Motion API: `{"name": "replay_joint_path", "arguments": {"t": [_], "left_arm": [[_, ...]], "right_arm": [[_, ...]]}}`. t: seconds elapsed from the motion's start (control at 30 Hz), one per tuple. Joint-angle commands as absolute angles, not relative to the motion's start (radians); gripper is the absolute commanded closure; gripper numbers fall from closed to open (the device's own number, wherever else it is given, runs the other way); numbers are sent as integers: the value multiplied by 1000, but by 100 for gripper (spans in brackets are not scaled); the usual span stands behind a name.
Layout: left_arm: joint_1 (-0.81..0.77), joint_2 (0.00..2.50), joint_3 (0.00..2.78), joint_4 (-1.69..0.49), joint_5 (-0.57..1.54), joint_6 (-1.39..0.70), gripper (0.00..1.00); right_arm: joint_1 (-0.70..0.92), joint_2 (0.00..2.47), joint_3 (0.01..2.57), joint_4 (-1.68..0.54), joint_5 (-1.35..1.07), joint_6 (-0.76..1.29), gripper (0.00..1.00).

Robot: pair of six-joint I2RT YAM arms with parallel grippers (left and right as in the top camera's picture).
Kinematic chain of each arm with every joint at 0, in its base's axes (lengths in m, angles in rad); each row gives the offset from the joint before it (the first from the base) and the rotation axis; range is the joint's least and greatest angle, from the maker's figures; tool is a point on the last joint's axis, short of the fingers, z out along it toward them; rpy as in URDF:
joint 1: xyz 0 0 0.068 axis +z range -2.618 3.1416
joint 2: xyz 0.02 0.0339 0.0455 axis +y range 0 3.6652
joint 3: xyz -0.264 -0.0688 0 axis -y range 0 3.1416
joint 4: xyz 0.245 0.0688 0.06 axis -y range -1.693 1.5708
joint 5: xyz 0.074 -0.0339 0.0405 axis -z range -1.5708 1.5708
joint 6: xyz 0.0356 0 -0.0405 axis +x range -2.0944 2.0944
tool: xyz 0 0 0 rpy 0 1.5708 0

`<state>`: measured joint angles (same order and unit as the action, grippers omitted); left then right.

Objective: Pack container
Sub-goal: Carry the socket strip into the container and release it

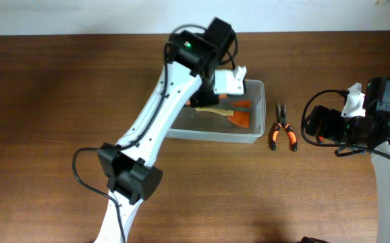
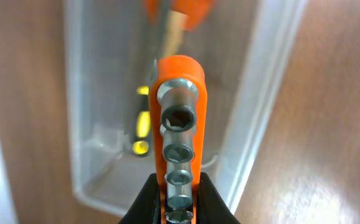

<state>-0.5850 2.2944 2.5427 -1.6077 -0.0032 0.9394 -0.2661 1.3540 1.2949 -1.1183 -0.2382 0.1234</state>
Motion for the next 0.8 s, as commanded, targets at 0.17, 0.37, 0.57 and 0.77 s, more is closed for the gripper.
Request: {"name": "replay_joint_path", "arguments": {"t": [0.17,0.37,0.57,0.77], "left_arm": [[-578,2282,2288,-1496,-59,1110,98],[-569,2282,2123,-1391,-99,1150,98],[-524,2282,2023,-1300,-139,1153,98],[-462,2282,1996,-1208,-120,1154,95]], "right_arm": [[-270,1359,1311,-1115,-252,121,1],[-270,1359,1311,-1116,-252,121,1],[-270,1359,1311,-1124,-252,121,1],[-270,1359,1311,-1124,-252,121,1]]}}
